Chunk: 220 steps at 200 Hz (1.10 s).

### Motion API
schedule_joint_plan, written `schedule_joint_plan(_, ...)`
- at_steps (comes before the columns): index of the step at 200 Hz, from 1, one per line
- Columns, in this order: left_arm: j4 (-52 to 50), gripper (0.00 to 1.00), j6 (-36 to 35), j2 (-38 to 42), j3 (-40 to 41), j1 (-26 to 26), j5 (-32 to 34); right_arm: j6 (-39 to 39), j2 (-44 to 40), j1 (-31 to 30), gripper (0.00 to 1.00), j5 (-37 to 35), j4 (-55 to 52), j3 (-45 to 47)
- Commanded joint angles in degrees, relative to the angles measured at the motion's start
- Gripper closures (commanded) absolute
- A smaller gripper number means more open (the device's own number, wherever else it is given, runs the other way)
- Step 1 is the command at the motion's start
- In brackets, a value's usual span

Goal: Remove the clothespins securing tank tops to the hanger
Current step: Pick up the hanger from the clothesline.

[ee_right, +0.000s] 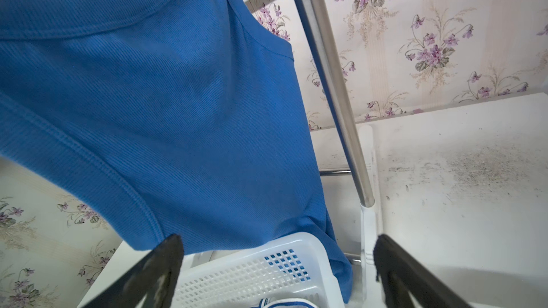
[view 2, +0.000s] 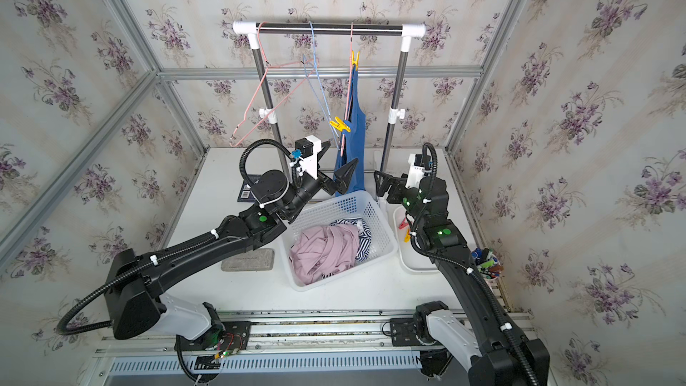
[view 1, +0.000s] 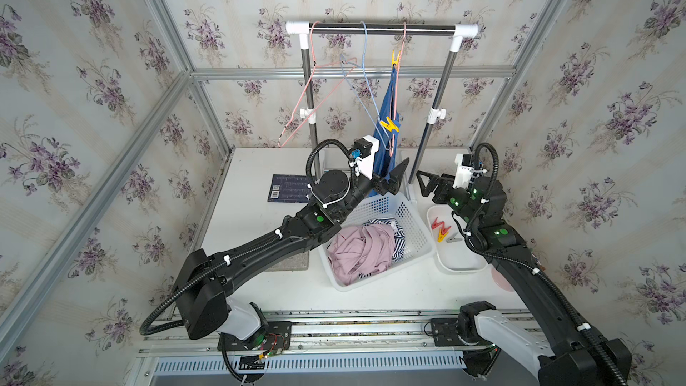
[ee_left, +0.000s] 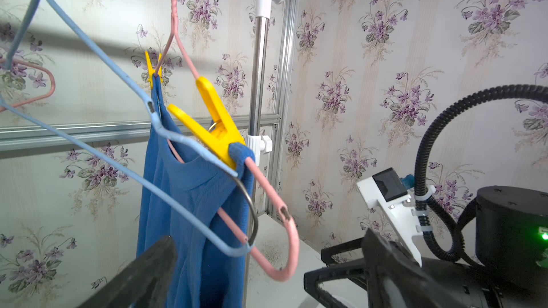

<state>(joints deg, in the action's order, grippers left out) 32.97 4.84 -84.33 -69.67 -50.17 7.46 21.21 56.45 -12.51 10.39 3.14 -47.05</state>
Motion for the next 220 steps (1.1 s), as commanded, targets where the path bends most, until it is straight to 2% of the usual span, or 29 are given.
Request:
schedule_joint_plan(1,-3.0,0.01,3.4,0.4,-0.3,0.0,-1.6,0.9,0.4,0.0,0.00,1.5,2.8,-0.8)
schedule_joint_plan(31,-5.0,0.01,5.8,0.3,-2.0,-0.3,-5.5,1.5,0.1,0.0,0.00,1.6,3.2,-0.8)
schedule_joint_plan(128,-4.7,0.01,4.1,-0.6,-5.6,-3.6,-6.4,1.4,-1.7,0.0,0.00,1.3,2.0,0.2)
schedule_joint_plan(194,-5.3,0.01,2.2,-4.2,-9.6,-5.5,-5.7,1.0,-1.8,0.0,0.00,1.3,2.1,0.3)
schedule_joint_plan(220,-5.9,0.01,1.0,-6.9,-11.9,-6.2,-1.3,0.3,-2.6,0.0,0.00,0.4,1.4,0.2)
